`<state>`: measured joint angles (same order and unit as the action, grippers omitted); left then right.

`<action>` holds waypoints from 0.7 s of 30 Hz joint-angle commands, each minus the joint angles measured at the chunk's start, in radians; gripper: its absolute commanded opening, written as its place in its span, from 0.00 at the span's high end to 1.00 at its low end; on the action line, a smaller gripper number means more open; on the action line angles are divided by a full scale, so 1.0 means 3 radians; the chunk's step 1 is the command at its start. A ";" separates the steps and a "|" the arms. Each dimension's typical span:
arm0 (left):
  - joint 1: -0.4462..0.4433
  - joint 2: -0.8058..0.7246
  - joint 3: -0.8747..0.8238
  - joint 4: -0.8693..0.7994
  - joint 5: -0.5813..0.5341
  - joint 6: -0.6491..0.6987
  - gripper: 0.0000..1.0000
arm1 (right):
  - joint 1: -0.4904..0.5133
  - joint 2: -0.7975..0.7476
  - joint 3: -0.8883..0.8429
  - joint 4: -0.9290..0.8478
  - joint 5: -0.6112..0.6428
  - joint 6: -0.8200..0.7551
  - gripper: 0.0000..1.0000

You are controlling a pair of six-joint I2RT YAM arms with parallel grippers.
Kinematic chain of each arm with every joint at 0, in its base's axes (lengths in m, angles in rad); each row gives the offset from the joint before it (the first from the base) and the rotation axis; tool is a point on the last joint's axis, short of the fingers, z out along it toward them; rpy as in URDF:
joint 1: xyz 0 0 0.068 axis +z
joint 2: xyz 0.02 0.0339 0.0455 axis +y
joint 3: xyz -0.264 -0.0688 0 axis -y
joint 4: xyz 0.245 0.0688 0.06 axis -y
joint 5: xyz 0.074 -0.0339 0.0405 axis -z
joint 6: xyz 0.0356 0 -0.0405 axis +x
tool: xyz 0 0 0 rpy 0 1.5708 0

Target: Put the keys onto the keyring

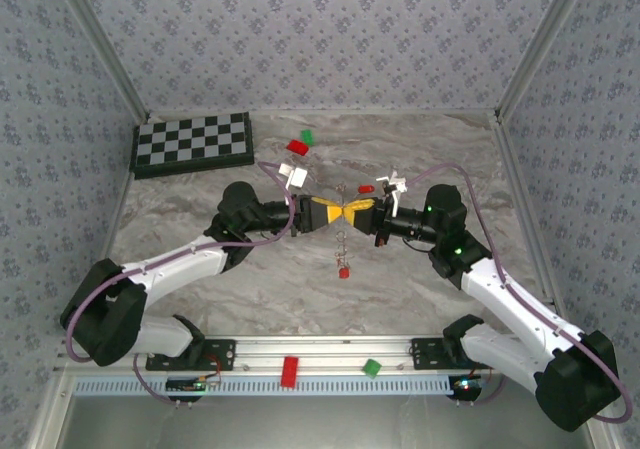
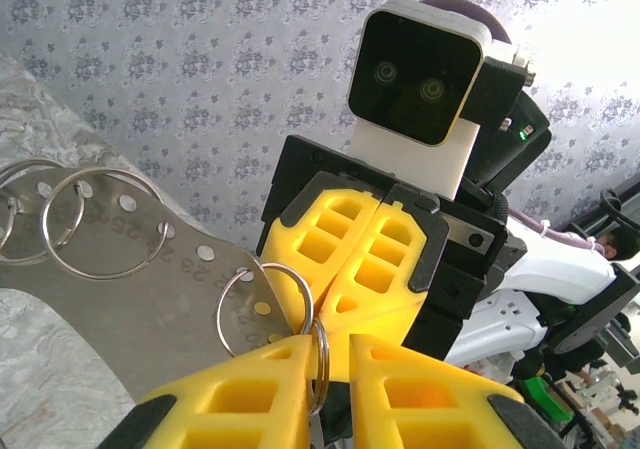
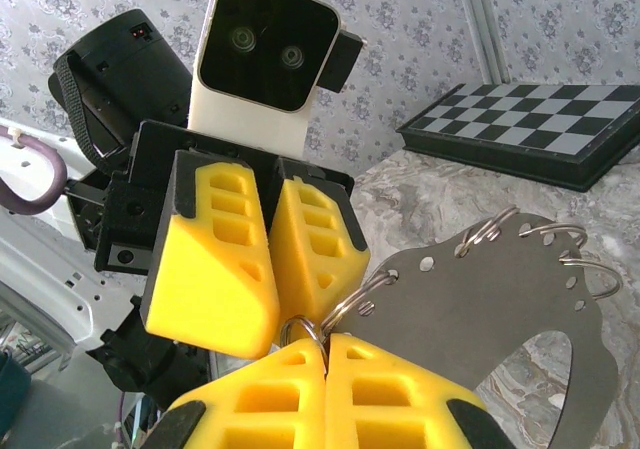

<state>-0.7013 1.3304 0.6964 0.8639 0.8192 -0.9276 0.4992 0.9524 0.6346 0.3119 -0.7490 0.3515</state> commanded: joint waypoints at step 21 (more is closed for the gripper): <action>-0.0035 0.0056 0.0046 0.0359 0.0098 -0.0117 1.00 | 0.0024 -0.0037 0.0014 -0.0095 0.0146 -0.0094 1.00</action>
<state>-0.7006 1.3563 0.6964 0.9100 0.8173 -0.9779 0.4999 0.9550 0.6346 0.3103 -0.7403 0.3477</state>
